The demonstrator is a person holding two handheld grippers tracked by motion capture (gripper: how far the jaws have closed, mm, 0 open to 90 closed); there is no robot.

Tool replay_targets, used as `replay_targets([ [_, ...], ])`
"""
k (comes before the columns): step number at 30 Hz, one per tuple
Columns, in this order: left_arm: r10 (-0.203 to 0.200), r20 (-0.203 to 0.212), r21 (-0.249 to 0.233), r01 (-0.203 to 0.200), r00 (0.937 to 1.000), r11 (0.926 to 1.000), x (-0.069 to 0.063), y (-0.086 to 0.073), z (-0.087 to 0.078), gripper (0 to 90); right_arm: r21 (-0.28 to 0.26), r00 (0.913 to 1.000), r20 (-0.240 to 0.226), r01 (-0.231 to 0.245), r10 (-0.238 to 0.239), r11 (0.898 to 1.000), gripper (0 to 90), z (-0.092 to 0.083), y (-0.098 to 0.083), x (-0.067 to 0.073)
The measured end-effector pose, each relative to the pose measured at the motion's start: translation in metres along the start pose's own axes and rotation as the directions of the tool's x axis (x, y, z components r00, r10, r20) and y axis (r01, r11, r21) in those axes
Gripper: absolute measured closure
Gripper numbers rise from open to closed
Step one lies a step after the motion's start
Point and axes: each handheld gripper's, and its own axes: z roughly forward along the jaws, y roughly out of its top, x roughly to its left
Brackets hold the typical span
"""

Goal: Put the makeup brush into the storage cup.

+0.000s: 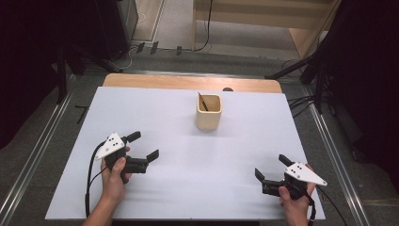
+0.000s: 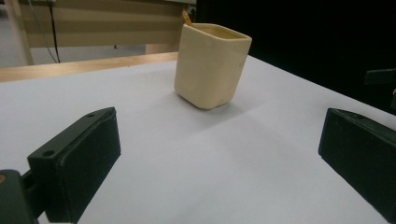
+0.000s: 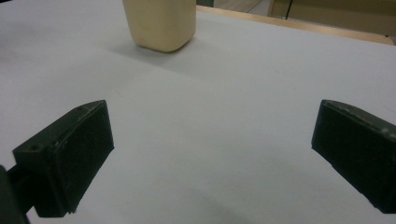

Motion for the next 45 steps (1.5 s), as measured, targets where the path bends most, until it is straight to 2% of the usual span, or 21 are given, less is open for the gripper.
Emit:
replay_targets([
  [11,-0.019,-0.04,-0.014,0.019,0.999,0.9997,0.006,-0.01,-0.031,0.0,0.004,1.0,0.002,0.001,-0.001,1.0,0.0,0.001,0.0,0.002],
  [15,-0.008,-0.063,-0.006,0.007,0.998,1.0,0.008,-0.015,-0.044,0.0,0.001,1.0,0.004,0.001,-0.001,1.0,0.0,0.0,-0.001,0.001],
  [25,-0.02,-0.098,-0.011,0.019,0.995,0.9997,0.014,-0.024,-0.074,0.0,0.004,0.9999,0.009,0.004,-0.004,1.0,0.0,0.001,-0.001,0.001],
  [27,-0.011,-0.109,-0.006,0.011,0.994,0.9999,0.015,-0.026,-0.078,0.0,0.006,0.9999,0.014,0.001,-0.001,1.0,0.0,0.001,-0.001,0.001],
  [34,-0.017,-0.133,-0.008,0.016,0.9909,0.9998,0.018,-0.029,-0.095,0.0,0.008,0.9998,0.02,-0.001,0.001,1.0,0.0,0.0,-0.001,0.0],
  [42,-0.017,-0.155,0.005,0.018,0.9878,0.9998,0.021,-0.035,-0.107,0.0,0.012,0.9997,0.022,0.002,-0.002,1.0,0.0,0.001,-0.002,0.002],
  [45,-0.025,-0.161,-0.007,0.024,0.9866,0.9997,0.024,-0.035,-0.11,0.0,0.009,0.9997,0.023,0.004,-0.004,1.0,0.0,0.001,-0.002,0.002],
])
